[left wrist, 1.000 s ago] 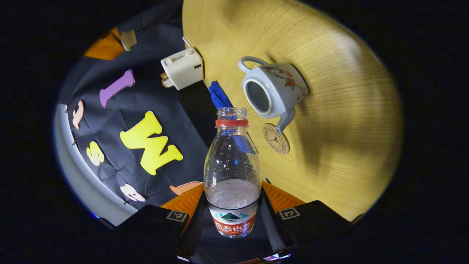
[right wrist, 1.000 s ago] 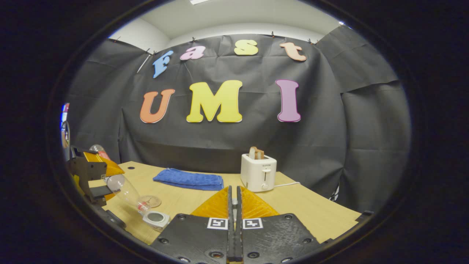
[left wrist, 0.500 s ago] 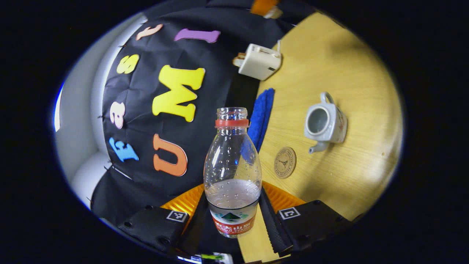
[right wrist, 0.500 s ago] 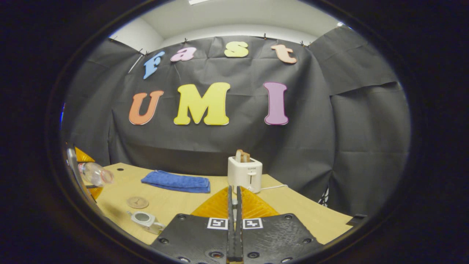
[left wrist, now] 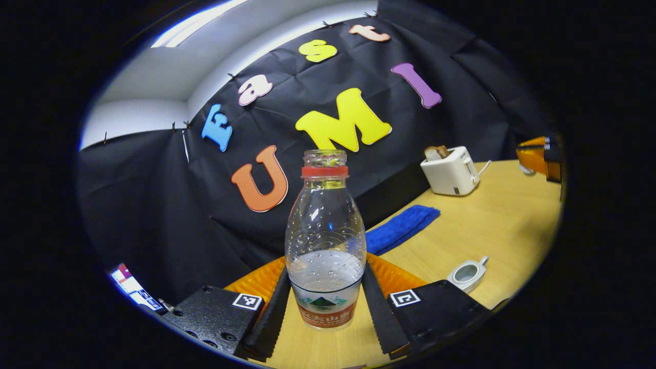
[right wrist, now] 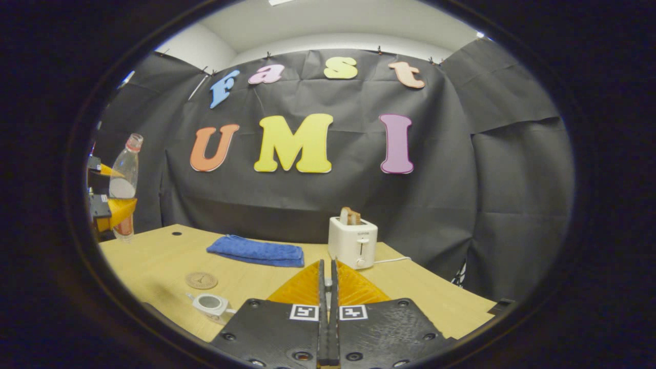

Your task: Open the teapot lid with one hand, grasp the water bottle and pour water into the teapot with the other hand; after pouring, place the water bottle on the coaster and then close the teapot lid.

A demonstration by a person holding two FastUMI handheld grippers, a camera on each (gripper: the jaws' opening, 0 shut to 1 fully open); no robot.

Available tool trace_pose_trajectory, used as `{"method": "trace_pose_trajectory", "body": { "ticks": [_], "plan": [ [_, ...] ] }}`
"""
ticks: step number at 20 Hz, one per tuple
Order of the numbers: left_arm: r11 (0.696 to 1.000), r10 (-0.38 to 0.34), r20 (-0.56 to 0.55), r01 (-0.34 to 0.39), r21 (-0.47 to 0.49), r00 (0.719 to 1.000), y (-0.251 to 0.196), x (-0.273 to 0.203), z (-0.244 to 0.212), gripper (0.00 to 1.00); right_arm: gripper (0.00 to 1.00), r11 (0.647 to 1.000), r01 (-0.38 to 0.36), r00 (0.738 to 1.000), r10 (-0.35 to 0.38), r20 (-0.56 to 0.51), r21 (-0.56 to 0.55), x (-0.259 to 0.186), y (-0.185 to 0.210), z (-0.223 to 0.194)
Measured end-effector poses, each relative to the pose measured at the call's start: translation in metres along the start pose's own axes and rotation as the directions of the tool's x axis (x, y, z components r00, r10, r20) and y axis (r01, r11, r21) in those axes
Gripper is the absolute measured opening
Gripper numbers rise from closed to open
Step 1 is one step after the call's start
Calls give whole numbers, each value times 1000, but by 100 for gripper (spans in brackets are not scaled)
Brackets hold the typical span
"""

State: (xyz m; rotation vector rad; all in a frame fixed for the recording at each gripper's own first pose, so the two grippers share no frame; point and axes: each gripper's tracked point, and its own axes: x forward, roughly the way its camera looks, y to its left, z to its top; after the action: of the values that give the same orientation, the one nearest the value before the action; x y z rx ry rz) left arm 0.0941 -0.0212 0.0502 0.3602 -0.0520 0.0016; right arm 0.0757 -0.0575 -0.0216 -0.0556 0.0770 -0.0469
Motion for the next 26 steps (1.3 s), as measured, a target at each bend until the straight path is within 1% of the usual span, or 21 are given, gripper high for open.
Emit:
{"method": "trace_pose_trajectory", "body": {
  "ticks": [1, 3, 5, 7, 8, 10, 12, 14, 16, 20, 23, 26],
  "plan": [
    [998, 7, 16, -6, -60, 1000, 2, 4, 3, 75, 0, 1000, 0, 1000, 0, -1, -7, 1, 2, -1],
    [981, -15, 21, 18, -192, 1000, -2, 14, 0, 75, 0, 1000, -4, 1000, 4, -5, -11, 1, 4, -3],
    [947, -45, 22, 49, -318, 999, -8, 27, -4, 75, 0, 1000, -9, 1000, 9, -10, -11, 1, 6, -5],
    [901, -71, 31, 77, -428, 997, -14, 41, -6, 75, 0, 1000, -14, 1000, 14, -17, -13, 3, 8, -8],
    [878, -79, 32, 85, -472, 996, -18, 48, -9, 76, 0, 1000, -10, 1000, 9, -19, -16, 4, 7, -9],
    [844, -90, 45, 101, -527, 995, -26, 63, -16, 76, 0, 1000, -6, 1000, 5, -27, -23, 7, 6, -14],
    [823, -83, 70, 108, -558, 994, -36, 77, -21, 76, 0, 1000, -1, 999, 0, -37, -20, 10, 5, -17],
    [822, -70, 79, 102, -560, 994, -46, 91, -32, 76, 0, 1000, 1, 999, -2, -39, -16, 10, 5, -19],
    [822, -82, 76, 111, -559, 994, -62, 102, -44, 76, 0, 1000, 0, 999, -1, -37, -19, 10, 5, -19],
    [829, -106, 23, 101, -550, 994, -80, 121, -70, 77, 0, 1000, -5, 998, 4, -55, -12, 14, 6, -26],
    [831, -139, -15, 108, -545, 990, -91, 125, -86, 77, 0, 1000, -6, 998, 5, -61, -12, 15, 6, -29],
    [860, -125, -9, 104, -500, 992, -92, 129, -90, 76, 0, 1000, -10, 998, 9, -56, -16, 15, 8, -27]
  ]
}}
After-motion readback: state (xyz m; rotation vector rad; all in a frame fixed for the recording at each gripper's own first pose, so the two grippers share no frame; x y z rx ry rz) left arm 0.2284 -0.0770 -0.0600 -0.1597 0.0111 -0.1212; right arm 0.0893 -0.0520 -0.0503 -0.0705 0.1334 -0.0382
